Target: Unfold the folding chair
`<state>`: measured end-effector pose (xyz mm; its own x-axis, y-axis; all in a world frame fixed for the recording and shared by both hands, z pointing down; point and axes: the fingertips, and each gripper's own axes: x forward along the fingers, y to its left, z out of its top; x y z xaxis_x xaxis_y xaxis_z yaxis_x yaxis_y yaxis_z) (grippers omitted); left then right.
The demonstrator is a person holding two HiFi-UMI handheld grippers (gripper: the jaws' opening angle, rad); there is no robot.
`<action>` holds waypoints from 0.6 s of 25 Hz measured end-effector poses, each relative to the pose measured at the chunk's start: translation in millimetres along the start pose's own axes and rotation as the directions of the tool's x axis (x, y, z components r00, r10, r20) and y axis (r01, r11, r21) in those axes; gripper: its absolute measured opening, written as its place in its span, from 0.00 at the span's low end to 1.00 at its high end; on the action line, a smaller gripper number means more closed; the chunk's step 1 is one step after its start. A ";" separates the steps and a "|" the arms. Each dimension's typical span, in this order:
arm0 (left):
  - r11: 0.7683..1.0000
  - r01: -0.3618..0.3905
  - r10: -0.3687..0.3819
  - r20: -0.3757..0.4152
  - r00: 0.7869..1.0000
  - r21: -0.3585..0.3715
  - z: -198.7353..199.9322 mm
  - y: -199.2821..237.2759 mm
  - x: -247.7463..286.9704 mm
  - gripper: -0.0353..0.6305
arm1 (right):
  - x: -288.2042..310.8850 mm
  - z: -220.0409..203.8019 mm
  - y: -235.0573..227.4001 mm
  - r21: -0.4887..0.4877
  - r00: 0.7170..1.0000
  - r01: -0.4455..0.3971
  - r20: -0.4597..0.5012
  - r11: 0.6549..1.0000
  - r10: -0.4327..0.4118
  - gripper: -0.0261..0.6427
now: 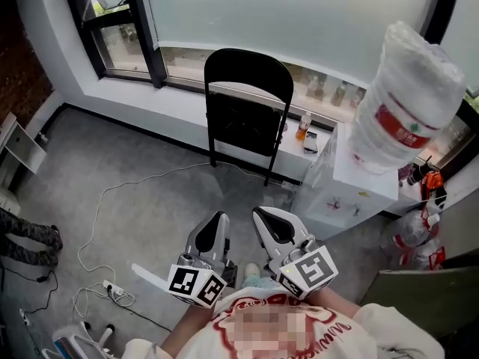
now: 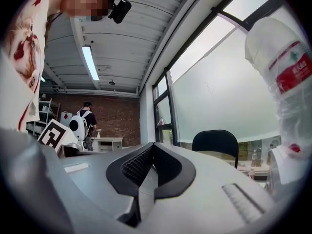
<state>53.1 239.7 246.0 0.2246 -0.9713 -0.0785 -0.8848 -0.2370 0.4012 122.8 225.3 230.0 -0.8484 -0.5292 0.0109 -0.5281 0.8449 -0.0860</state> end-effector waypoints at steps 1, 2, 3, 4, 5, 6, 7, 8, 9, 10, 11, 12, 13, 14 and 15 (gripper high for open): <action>1.000 0.011 -0.011 0.003 1.000 0.006 1.4 0.1 15.2 0.05 | 7.4 1.8 -10.7 -0.004 1.000 -0.002 0.002 1.000 0.002 0.07; 1.000 0.021 -0.021 0.004 1.000 0.015 2.0 -0.1 29.1 0.05 | 13.6 2.6 -21.0 -0.007 1.000 -0.005 0.003 1.000 0.005 0.07; 0.999 0.028 -0.028 0.003 1.000 0.024 1.6 0.1 41.4 0.05 | 18.9 2.7 -31.1 -0.009 1.000 -0.007 0.002 1.000 0.007 0.07; 0.999 0.031 -0.031 -0.002 1.000 0.031 0.1 0.9 52.1 0.05 | 23.7 2.3 -40.8 -0.008 1.000 -0.008 0.001 1.000 0.008 0.07; 0.999 0.032 -0.031 -0.009 0.999 0.035 -2.2 2.3 61.2 0.05 | 28.0 1.6 -50.1 -0.003 1.000 -0.008 0.000 1.000 0.008 0.07; 0.999 0.029 -0.029 -0.017 0.999 0.036 -4.9 4.1 68.9 0.05 | 31.9 1.1 -58.7 0.003 1.000 -0.008 0.000 1.000 0.008 0.07; 0.999 0.026 -0.025 -0.025 0.999 0.035 -7.4 5.9 75.4 0.05 | 35.3 1.1 -66.3 0.009 1.000 -0.008 0.000 1.000 0.008 0.07; 0.999 0.022 -0.021 -0.031 0.999 0.034 -9.5 7.7 80.8 0.05 | 38.1 1.3 -72.5 0.013 1.000 -0.009 0.001 1.000 0.009 0.07; 0.999 0.019 -0.018 -0.034 0.999 0.031 -11.1 9.4 85.3 0.05 | 40.5 1.4 -77.3 0.014 1.000 -0.012 0.001 1.000 0.012 0.07; 0.999 0.016 -0.015 -0.033 0.999 0.029 -12.6 11.3 89.2 0.05 | 42.5 1.3 -81.2 0.014 1.000 -0.016 0.002 1.000 0.016 0.07; 1.000 0.013 -0.012 -0.031 0.999 0.029 -13.9 13.4 92.9 0.05 | 44.6 0.8 -84.6 0.015 1.000 -0.020 0.002 1.000 0.020 0.07; 0.999 0.009 -0.008 -0.029 1.000 0.031 -14.8 15.3 96.5 0.05 | 46.8 0.0 -87.7 0.016 1.000 -0.025 0.003 1.000 0.025 0.07; 0.999 0.004 -0.003 -0.029 1.000 0.036 -14.7 16.7 99.9 0.05 | 49.2 -1.0 -90.5 0.020 1.000 -0.030 0.004 0.999 0.030 0.07; 0.999 -0.001 0.003 -0.032 0.999 0.044 -14.4 17.5 102.8 0.05 | 51.5 -1.9 -93.0 0.024 0.999 -0.035 0.005 0.999 0.035 0.07; 0.999 -0.007 0.009 -0.035 0.999 0.051 -14.6 18.1 104.7 0.05 | 53.1 -2.7 -94.7 0.030 0.999 -0.040 0.005 0.999 0.040 0.07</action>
<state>66.5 134.0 258.4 0.2313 -0.9719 -0.0426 -0.9061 -0.2312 0.3543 127.7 117.4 241.4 -0.8688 -0.4952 0.0020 -0.4921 0.8627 -0.1164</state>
